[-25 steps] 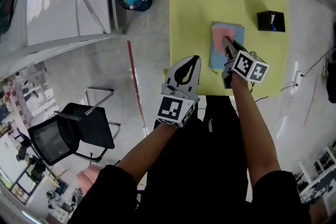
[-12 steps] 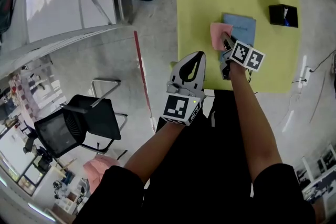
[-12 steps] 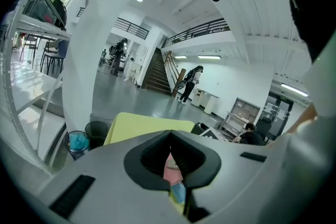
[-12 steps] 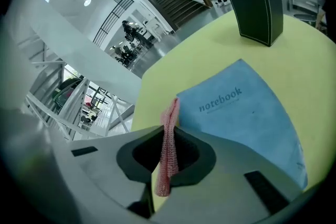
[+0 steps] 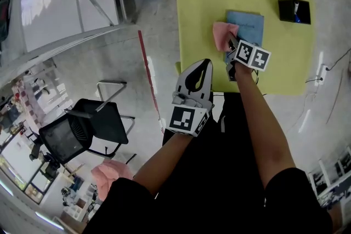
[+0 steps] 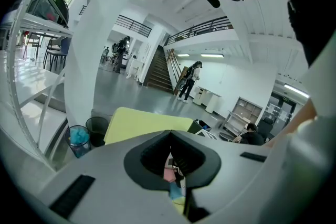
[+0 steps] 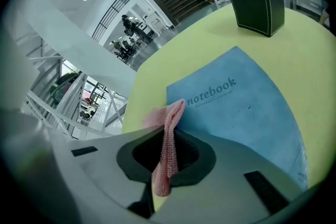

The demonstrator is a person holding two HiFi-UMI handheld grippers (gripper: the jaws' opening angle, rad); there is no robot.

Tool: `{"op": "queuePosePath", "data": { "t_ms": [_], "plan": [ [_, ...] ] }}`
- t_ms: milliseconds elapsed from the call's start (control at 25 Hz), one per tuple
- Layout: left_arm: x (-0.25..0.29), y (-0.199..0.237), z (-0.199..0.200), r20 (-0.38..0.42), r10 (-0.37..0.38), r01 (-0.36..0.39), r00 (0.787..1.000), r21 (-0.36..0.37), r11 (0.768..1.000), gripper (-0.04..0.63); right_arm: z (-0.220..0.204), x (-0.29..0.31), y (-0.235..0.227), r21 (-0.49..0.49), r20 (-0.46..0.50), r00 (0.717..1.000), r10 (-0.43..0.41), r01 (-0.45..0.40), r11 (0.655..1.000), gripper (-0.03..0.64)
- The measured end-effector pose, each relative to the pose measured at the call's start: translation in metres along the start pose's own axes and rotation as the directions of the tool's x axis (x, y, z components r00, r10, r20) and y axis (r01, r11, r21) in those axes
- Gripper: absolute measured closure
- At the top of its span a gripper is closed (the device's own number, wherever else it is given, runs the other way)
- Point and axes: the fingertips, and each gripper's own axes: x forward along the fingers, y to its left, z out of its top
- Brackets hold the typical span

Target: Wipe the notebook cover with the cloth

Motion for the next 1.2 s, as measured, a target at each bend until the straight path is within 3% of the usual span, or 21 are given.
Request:
{"op": "queuePosePath", "data": {
  "t_ms": [400, 1200],
  "plan": [
    [-0.002, -0.018, 0.014, 0.049, 0.023, -0.024, 0.999, 0.021, 0.999, 0.589, 0.001, -0.009, -0.010, -0.016, -0.017, 1.000, 0.005, -0.006, 1.000, 0.580],
    [0.023, -0.054, 0.014, 0.030, 0.023, -0.024, 0.999, 0.039, 0.999, 0.589, 0.010, -0.022, -0.039, -0.007, -0.061, 0.998, 0.027, -0.028, 1.000, 0.580]
  ]
}}
